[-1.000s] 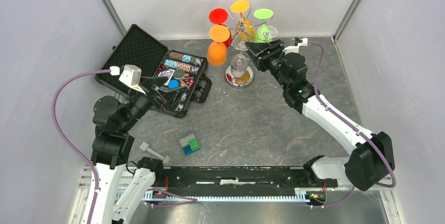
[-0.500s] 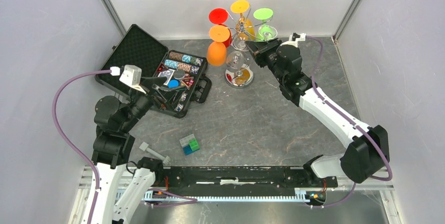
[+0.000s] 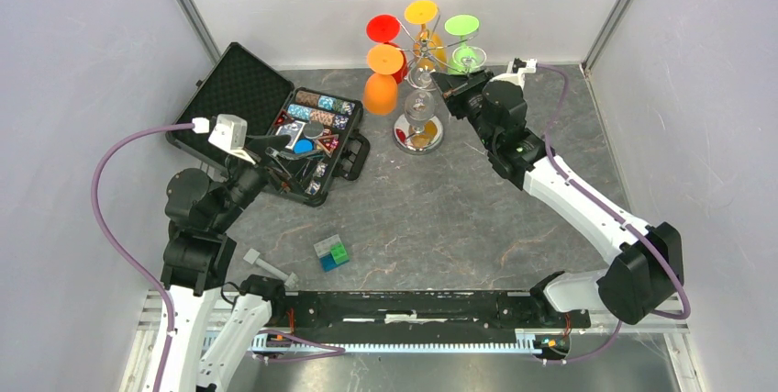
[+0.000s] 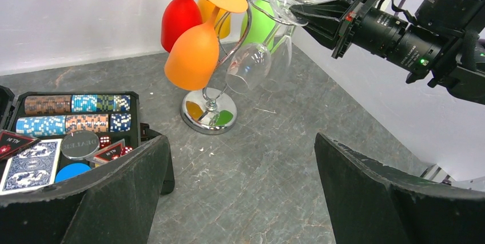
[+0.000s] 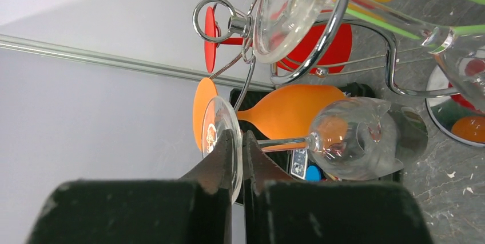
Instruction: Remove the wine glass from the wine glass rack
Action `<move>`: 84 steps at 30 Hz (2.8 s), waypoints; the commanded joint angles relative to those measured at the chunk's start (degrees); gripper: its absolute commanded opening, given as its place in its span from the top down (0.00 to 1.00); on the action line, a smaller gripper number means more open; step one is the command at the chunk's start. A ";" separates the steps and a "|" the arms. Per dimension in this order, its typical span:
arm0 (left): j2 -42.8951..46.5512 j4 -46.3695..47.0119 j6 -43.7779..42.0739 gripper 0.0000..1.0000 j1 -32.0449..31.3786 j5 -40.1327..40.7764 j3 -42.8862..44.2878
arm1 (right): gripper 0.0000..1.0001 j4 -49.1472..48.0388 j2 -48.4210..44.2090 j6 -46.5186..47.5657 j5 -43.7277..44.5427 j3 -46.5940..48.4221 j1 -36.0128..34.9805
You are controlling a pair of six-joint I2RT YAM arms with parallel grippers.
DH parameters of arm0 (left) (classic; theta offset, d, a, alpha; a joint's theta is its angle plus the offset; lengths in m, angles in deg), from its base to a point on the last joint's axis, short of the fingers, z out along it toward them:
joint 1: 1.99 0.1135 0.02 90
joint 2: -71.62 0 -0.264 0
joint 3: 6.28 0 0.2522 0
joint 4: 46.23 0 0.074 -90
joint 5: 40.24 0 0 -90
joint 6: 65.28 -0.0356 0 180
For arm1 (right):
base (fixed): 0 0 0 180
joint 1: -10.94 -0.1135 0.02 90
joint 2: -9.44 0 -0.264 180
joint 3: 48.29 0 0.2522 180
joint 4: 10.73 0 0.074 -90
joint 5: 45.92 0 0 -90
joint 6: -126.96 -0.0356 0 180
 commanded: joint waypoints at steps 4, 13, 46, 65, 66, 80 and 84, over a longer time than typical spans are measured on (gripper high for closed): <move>0.64 0.93 -1.52 0.00 0.22 -0.04 -0.63 | 0.86 -3.20 -1.39 5.21 4.02 2.54 -0.15; 1.09 0.94 -1.52 0.00 0.18 -0.05 -0.98 | 0.75 -2.01 -0.96 5.75 3.75 2.76 -0.25; 0.99 0.49 -1.09 0.00 0.24 0.75 -1.08 | 1.00 -8.15 -3.82 2.25 -3.27 -1.09 -1.82; 1.06 -0.04 -1.53 0.00 0.20 1.54 -0.98 | 1.00 -12.10 3.49 0.42 -5.59 4.17 -1.92; 0.99 -0.04 -1.60 0.00 0.22 1.61 -0.98 | 1.00 -12.08 3.72 0.53 -5.50 4.61 -1.93; 0.98 -0.12 -1.57 0.00 0.19 1.71 -1.06 | 1.00 -11.90 4.09 2.87 4.34 6.17 -1.82; 1.03 -0.08 -1.53 0.00 0.20 1.63 -1.07 | 1.00 -11.80 3.28 3.58 6.96 6.20 -1.49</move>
